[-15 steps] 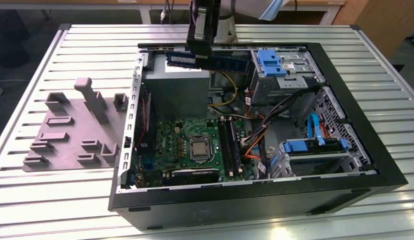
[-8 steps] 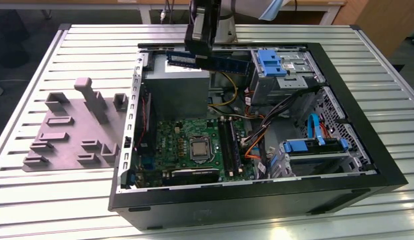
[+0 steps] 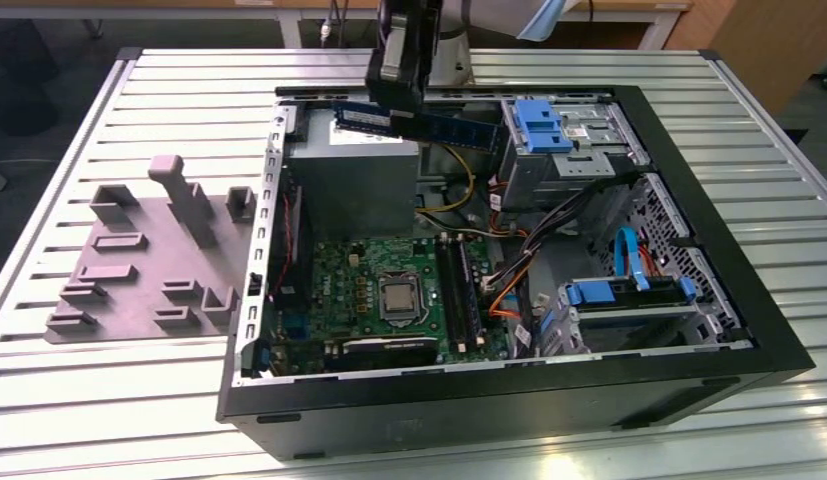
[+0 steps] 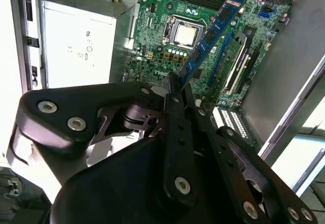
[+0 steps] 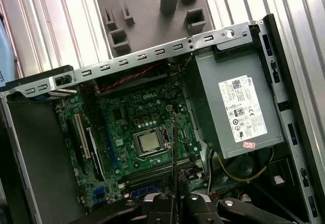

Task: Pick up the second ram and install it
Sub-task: 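Insert the second ram into the second slot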

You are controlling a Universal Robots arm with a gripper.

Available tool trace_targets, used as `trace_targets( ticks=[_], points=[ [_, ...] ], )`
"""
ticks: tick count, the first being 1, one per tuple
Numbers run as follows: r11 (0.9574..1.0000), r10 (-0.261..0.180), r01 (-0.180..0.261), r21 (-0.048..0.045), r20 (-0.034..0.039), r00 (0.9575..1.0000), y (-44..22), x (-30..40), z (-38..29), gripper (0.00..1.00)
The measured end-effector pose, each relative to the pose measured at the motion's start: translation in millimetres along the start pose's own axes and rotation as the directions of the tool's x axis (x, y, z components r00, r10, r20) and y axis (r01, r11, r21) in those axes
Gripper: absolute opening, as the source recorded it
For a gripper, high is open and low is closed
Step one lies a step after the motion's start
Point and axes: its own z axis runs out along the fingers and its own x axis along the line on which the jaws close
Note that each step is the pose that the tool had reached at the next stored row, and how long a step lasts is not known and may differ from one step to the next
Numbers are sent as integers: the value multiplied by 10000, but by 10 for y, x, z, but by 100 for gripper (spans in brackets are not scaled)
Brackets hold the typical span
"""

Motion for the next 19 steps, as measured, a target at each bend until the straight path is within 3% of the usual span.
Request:
trace_targets(
  ticks=[7,19],
  points=[
    [9996,292,-292,7,4,9996,0,0,0,14],
    [9995,320,-320,8,4,9995,0,0,0,14]
  ],
)
